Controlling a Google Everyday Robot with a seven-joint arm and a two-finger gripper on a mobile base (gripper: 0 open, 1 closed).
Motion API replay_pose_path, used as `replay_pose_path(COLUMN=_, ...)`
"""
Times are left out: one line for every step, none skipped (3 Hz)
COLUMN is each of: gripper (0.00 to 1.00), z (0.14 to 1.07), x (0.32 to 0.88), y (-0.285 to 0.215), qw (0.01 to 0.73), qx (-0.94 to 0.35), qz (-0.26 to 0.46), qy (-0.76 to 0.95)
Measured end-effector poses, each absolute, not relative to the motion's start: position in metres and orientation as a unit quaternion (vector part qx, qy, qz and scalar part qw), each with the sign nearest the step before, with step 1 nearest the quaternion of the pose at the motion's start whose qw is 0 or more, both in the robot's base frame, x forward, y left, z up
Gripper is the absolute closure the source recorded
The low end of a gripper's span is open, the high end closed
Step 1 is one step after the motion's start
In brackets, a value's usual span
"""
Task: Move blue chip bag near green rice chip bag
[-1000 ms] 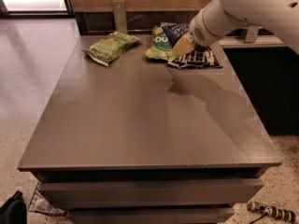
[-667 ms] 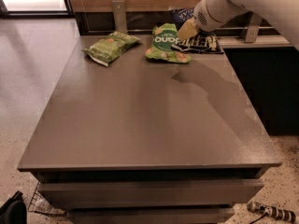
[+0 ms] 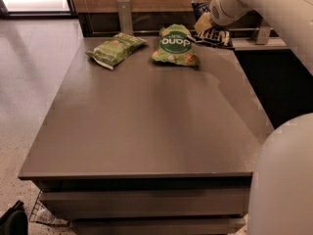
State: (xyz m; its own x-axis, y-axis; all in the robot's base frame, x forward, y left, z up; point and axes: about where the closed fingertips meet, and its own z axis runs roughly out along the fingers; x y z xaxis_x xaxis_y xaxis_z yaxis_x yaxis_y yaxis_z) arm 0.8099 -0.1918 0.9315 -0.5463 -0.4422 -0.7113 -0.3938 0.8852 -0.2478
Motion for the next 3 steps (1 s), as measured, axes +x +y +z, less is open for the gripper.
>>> replay_pose_path(gripper=0.91, z=0.9243, x=0.8185, y=-0.1966, qw=0.411, qx=-0.228, qz=-0.03, qy=0.882)
replay_pose_path(gripper=0.66, z=0.9216, x=0.8188, y=-0.1947, qw=0.409, qx=-0.23, qz=-0.029, qy=0.883)
replay_pose_path(gripper=0.44, z=0.919, x=0.8195, y=-0.1935, qw=0.408, qx=-0.23, qz=-0.028, qy=0.883)
